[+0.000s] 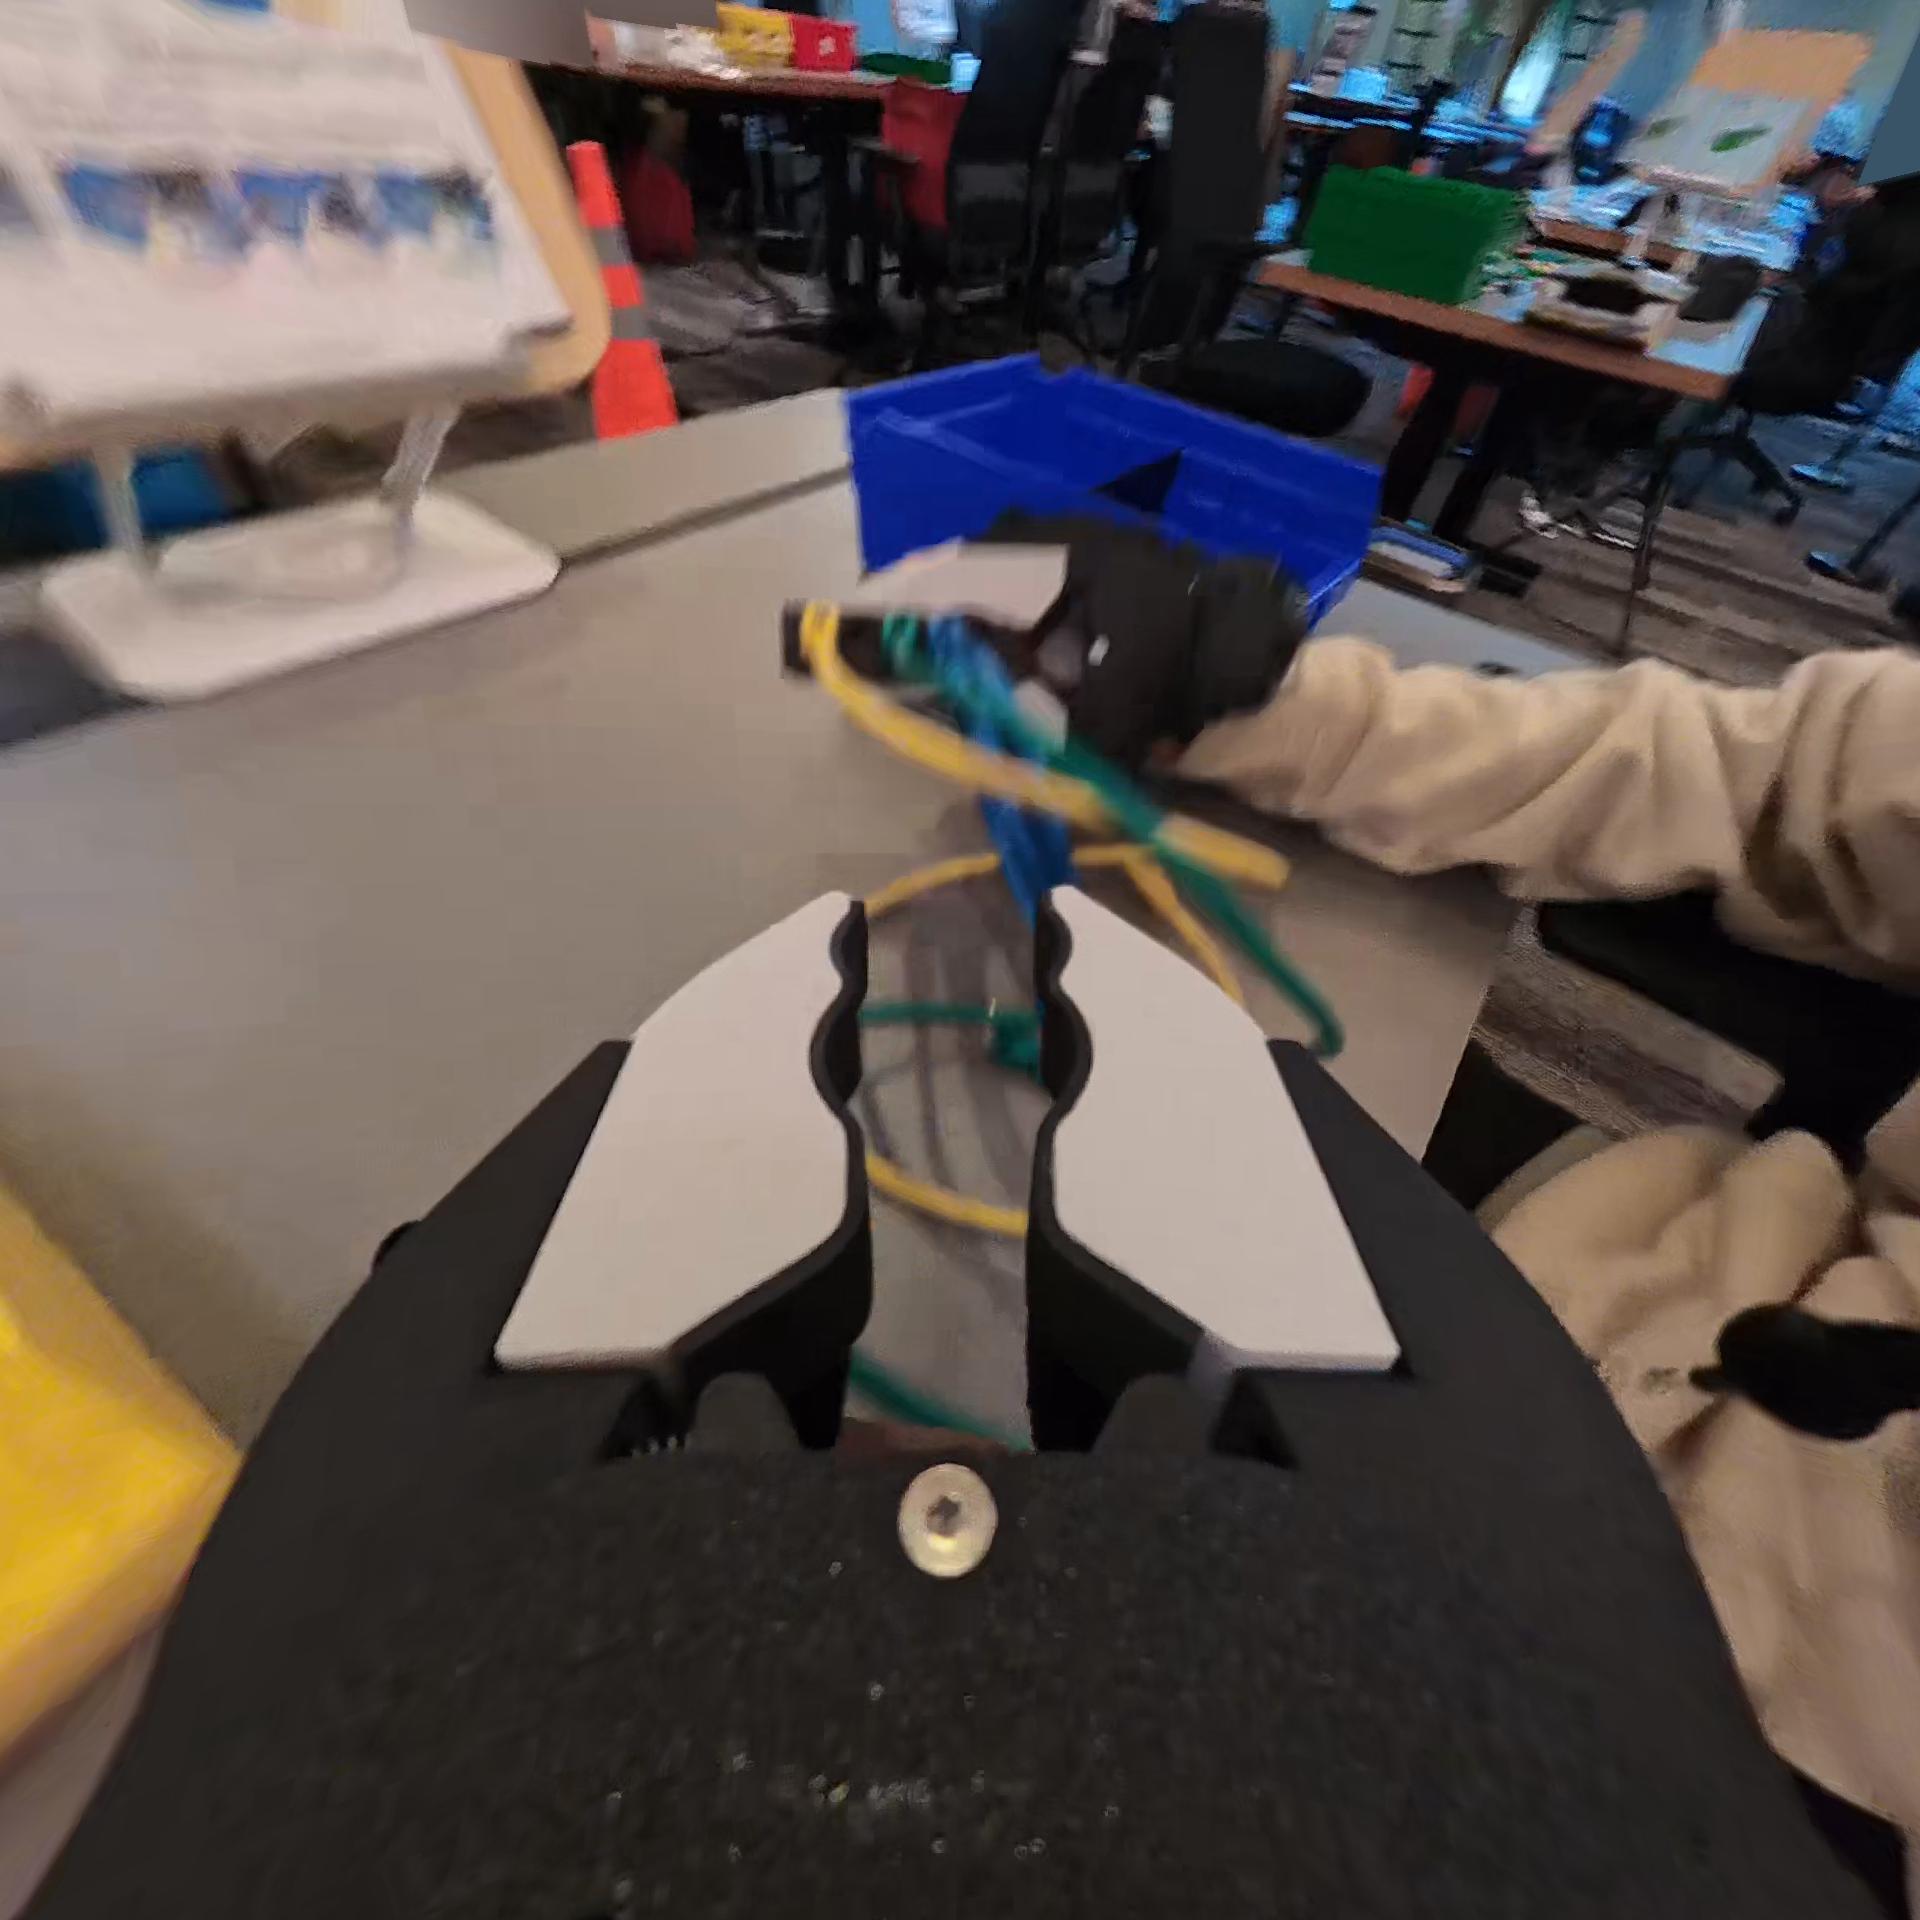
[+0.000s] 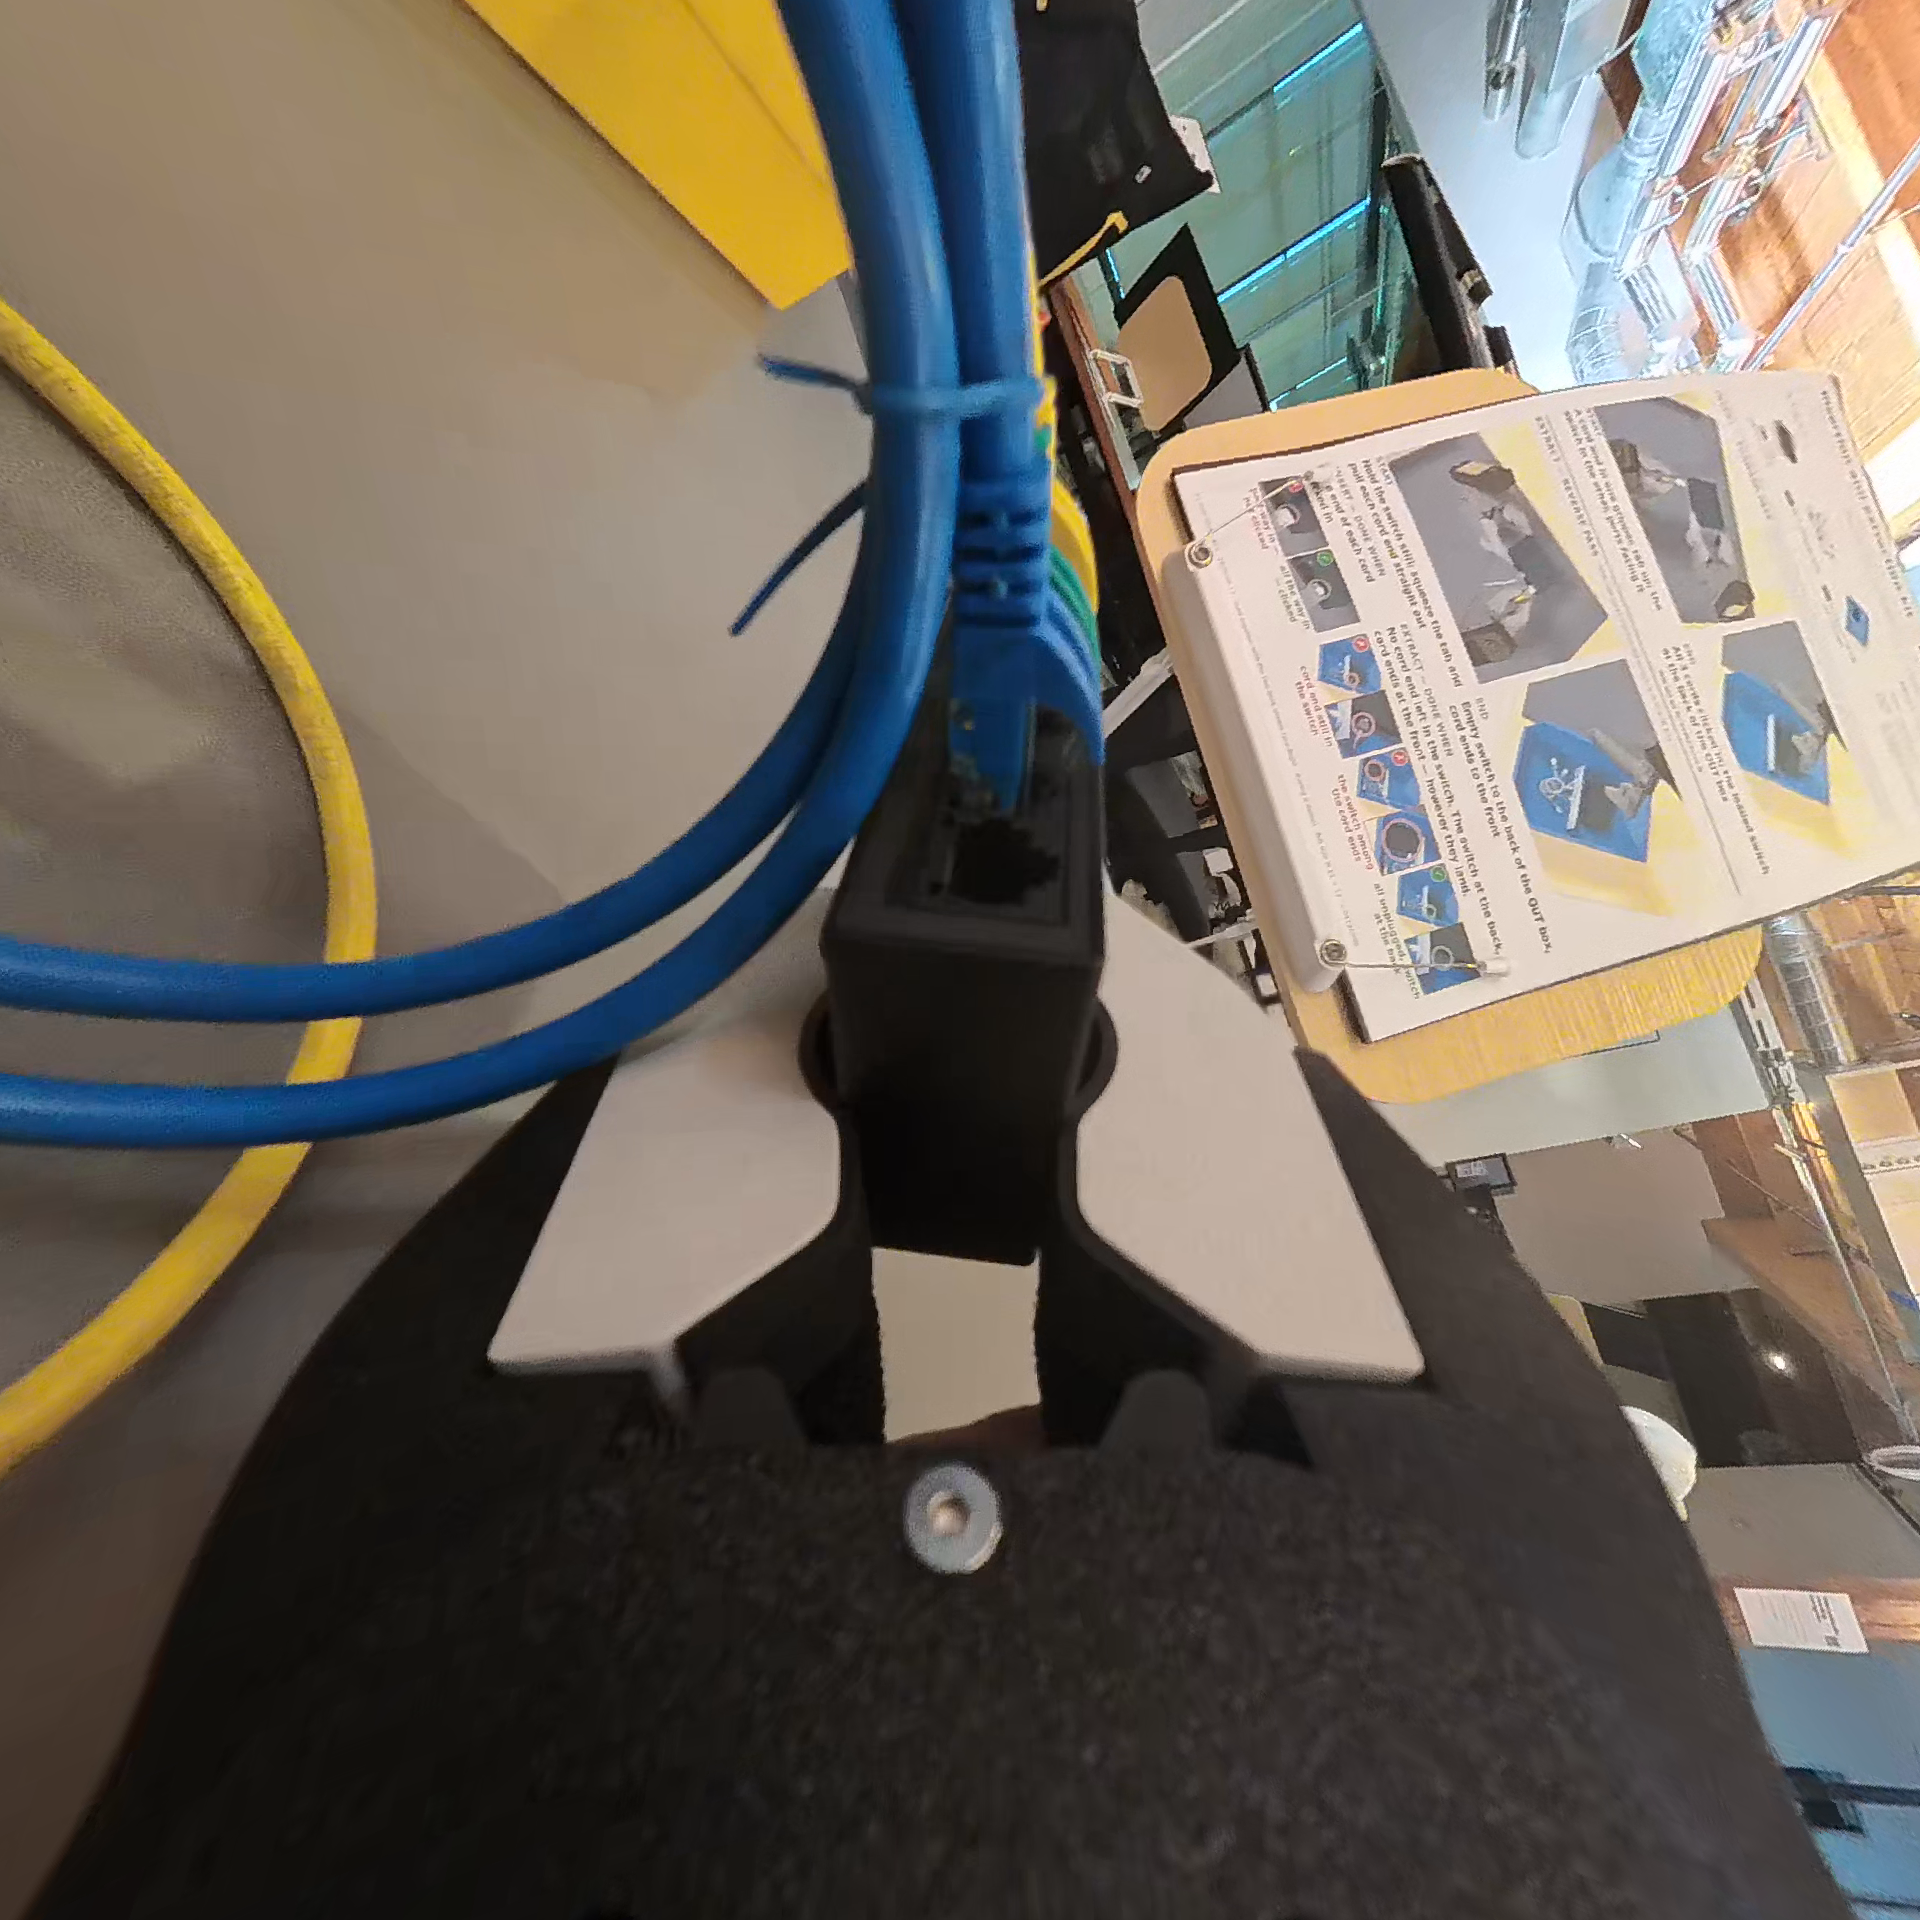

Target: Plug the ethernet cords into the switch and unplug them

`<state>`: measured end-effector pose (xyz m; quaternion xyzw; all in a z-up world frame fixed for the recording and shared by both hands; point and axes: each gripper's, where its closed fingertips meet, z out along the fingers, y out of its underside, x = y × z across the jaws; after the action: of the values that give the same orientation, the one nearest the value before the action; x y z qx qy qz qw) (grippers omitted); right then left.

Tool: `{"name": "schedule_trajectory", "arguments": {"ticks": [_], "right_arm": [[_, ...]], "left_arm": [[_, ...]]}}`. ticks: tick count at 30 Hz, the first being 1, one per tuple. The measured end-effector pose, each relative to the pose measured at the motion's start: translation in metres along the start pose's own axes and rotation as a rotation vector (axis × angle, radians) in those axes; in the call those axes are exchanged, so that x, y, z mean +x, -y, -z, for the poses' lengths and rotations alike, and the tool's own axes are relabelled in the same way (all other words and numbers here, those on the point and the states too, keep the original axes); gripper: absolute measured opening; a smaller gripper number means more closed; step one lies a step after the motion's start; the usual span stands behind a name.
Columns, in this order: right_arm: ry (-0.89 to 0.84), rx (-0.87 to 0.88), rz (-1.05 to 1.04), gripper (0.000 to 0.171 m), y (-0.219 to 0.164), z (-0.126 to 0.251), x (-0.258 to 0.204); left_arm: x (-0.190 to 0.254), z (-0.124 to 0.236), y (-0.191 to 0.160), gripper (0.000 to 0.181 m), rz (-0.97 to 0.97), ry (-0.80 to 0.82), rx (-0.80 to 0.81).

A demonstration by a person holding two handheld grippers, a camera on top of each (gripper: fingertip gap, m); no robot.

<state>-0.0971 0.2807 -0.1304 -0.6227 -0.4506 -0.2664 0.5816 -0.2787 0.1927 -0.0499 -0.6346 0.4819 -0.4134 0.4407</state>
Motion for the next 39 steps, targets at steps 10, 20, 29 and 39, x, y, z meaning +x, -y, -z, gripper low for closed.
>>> {"name": "schedule_trajectory", "arguments": {"ticks": [10, 20, 29, 39], "right_arm": [[-0.018, -0.078, 0.047, 0.038, 0.020, -0.005, 0.039], [-0.405, -0.233, 0.375, 0.037, 0.075, 0.075, 0.320], [-0.599, -0.510, 0.622, 0.038, 0.073, 0.174, 0.505], [-0.634, -0.832, 0.702, 0.038, -0.058, 0.235, 0.554]], "left_arm": [[-0.013, 0.028, -0.086, 0.022, -0.054, 0.219, -0.090], [-0.010, 0.031, -0.091, 0.022, -0.045, 0.213, -0.108], [-0.008, 0.035, -0.088, 0.022, -0.022, 0.202, -0.088], [-0.009, 0.029, -0.091, 0.023, -0.030, 0.204, -0.109]]}}
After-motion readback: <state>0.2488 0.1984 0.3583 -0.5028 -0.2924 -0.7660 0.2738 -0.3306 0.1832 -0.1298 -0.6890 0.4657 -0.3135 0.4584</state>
